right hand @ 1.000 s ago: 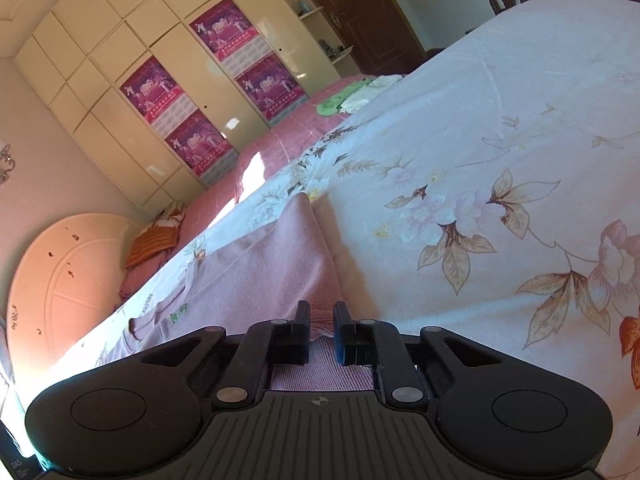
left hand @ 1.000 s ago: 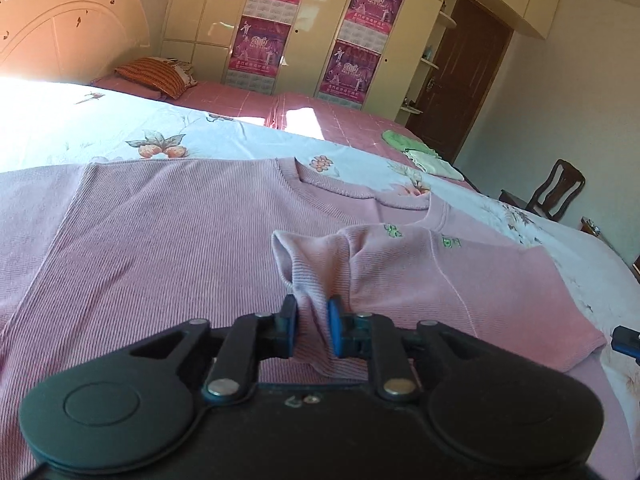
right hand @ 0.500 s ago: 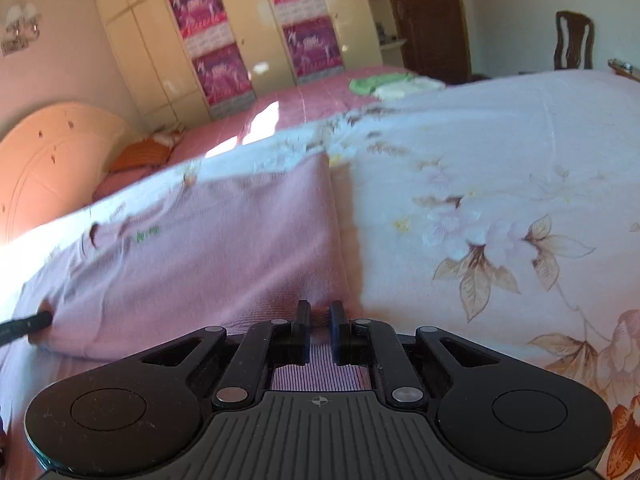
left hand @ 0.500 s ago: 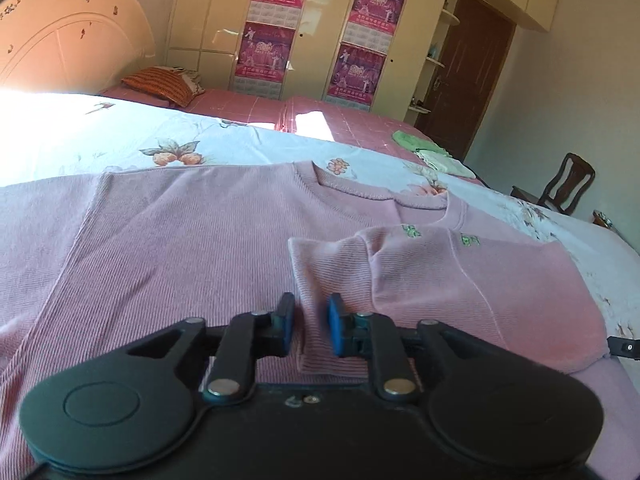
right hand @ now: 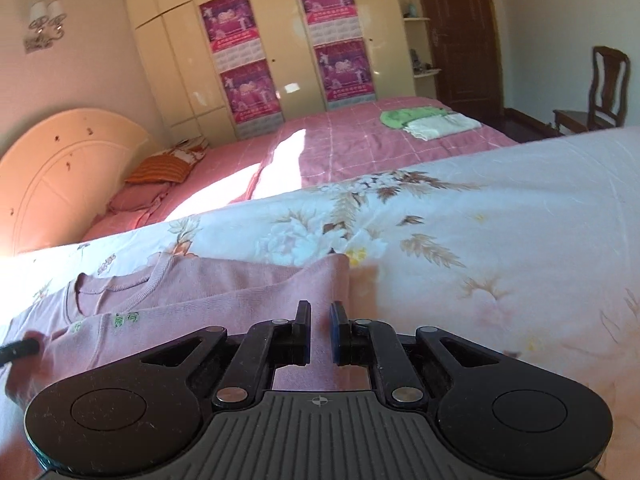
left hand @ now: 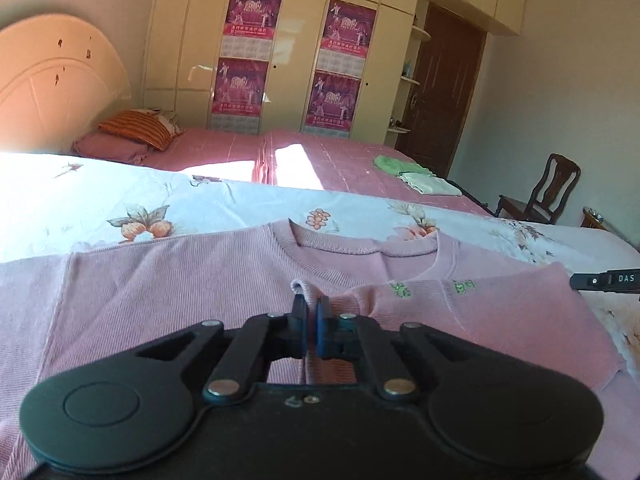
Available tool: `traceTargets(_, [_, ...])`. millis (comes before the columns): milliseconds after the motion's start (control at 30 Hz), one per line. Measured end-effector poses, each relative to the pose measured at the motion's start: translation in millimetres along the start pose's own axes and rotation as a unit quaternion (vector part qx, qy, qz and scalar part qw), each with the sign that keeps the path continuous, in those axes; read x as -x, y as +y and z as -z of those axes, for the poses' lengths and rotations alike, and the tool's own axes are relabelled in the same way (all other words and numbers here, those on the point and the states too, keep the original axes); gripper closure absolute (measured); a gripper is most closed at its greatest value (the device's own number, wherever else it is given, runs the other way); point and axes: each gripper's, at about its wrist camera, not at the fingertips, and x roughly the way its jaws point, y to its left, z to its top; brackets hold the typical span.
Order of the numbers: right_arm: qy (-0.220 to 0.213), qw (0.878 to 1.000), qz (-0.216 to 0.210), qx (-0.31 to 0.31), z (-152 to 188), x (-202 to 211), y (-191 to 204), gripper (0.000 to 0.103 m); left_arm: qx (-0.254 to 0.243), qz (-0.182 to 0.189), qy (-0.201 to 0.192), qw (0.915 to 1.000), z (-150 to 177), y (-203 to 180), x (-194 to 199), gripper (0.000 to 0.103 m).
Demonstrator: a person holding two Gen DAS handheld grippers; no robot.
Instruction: Fold small clothes
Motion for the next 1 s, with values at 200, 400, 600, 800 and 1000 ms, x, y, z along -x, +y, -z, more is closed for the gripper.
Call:
traceTargets(200, [0.044, 0.999, 0.029, -0.014, -3.1, -35.2, -27.0, 0.094, 0.017, -0.005, 0.037, 0.9992, 7.6, 10.9, -16.5, 0.098])
traceTargets(400, [0.019, 1.000, -0.008, -0.014, 7.1, 19.3, -23.3, 0.094, 0.038, -0.029, 0.033, 0.9983, 4.3, 18.7, 1.2, 0.075])
traceTargets(600, [0.037, 0.997, -0.061, -0.009, 58.5, 68.4, 5.2, 0.094, 0.029, 0.002, 0.003, 0.9996, 21.1, -20.3, 48.8, 0.072])
traceTargets(800, [0.048, 0.998, -0.039, 0.032, 73.4, 68.7, 31.0, 0.094, -0.029, -0.011, 0.041, 0.9987, 35.9, -54.6, 33.5, 0.064])
traceTargets(1000, [0.075, 0.994, -0.067, 0.035, 79.6, 54.6, 40.2, 0.094, -0.055, 0.021, 0.057, 0.9967, 46.6, -78.3, 28.5, 0.035])
